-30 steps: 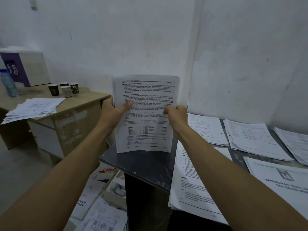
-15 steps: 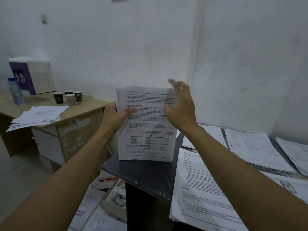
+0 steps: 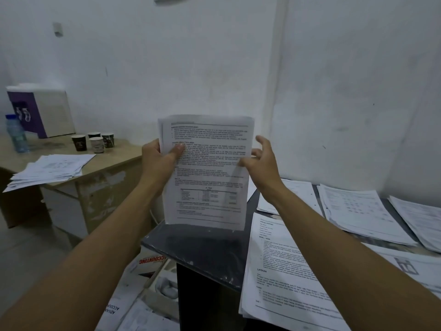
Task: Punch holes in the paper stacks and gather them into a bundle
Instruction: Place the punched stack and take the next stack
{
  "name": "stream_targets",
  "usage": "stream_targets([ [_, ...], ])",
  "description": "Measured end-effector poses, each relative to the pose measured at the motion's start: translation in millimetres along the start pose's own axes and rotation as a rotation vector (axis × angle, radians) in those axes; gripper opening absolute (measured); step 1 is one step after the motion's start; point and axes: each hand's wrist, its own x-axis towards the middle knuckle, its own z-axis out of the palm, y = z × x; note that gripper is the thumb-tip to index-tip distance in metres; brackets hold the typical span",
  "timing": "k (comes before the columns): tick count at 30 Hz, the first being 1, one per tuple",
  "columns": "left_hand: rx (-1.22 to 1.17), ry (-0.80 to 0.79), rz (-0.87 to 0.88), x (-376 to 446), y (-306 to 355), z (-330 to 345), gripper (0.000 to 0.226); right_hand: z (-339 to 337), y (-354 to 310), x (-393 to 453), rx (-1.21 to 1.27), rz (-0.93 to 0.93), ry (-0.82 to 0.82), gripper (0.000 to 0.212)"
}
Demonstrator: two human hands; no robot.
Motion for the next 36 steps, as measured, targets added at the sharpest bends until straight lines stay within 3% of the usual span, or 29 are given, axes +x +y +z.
stream_targets([
  [5,-0.047,0.028,-0.003,13.7,21.4,9.3,0.010,-10.9,4.5,1.8,0.104,0.101,-0.083,0.021],
  [7,-0.058,0.015,-0.020,18.1,29.5,15.9,0.009,-15.5,4.3,3.1,0.119,0.105,-0.102,0.013],
  [23,-0.146,-0.212,-0.172,5.9,38.9,117.7,0.016,-123.9,-16.9,4.5,0.082,0.102,0.131,0.017],
  [26,-0.112,-0.232,-0.145,-3.9,39.0,146.9,0.012,-152.0,-18.6,1.2,0.074,0.097,0.186,0.017],
  [31,0.035,-0.252,-0.018,-25.1,41.2,203.0,0.026,-204.7,-19.1,-8.0,0.035,0.100,0.280,0.015],
  [36,0.090,-0.297,-0.008,-45.2,42.9,263.0,0.039,-260.4,-14.8,-24.3,-0.003,0.129,0.346,0.013],
])
